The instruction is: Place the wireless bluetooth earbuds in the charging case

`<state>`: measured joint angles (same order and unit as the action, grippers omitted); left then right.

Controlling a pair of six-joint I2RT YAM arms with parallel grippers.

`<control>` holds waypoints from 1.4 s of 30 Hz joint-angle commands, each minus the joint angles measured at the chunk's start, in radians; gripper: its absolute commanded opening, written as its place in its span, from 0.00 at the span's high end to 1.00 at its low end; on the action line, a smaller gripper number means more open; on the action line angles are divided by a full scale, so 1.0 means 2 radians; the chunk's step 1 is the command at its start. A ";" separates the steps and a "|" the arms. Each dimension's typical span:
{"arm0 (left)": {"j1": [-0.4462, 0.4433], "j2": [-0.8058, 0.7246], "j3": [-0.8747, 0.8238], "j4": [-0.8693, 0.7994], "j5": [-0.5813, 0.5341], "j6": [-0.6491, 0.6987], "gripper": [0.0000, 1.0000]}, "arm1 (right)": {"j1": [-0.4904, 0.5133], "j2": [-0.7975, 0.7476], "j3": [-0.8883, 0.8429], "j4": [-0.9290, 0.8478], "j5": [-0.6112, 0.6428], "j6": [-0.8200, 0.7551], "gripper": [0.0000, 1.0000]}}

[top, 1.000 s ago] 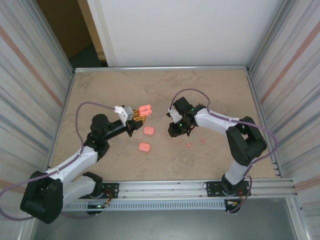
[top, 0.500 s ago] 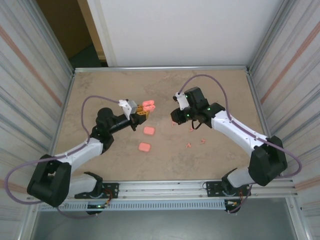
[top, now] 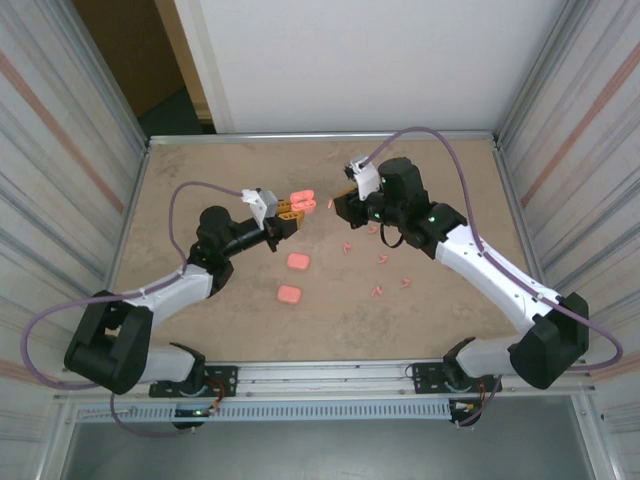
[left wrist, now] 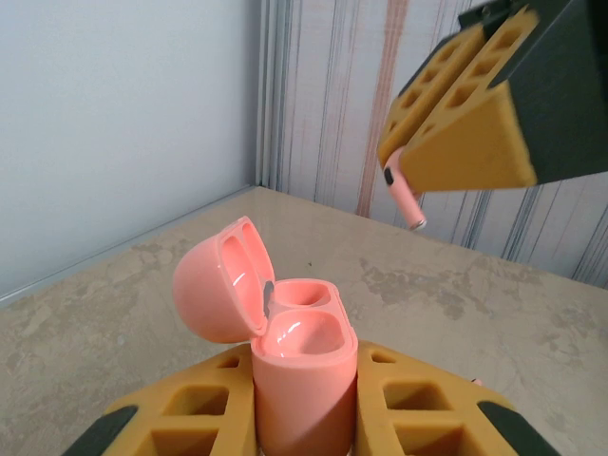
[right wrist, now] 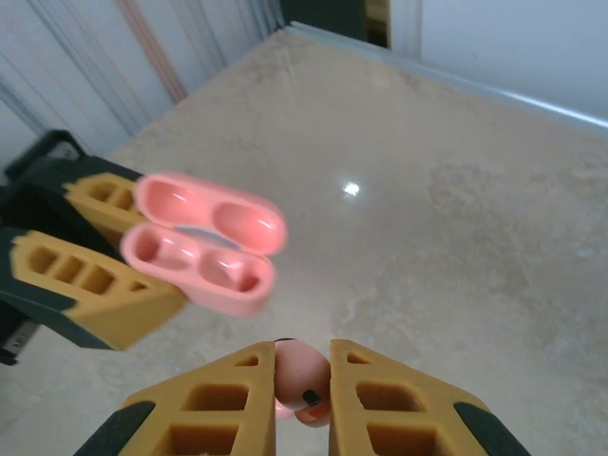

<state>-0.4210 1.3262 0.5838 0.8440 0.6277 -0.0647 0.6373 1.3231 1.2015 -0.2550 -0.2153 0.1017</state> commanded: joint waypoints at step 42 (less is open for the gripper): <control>-0.006 -0.003 -0.004 0.050 0.015 -0.008 1.00 | 0.086 0.073 0.070 0.053 0.072 -0.061 0.83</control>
<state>-0.4274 1.3300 0.5819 0.9123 0.6388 -0.0792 0.7994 1.4548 1.2999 -0.1574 -0.0898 0.0067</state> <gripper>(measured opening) 0.227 0.173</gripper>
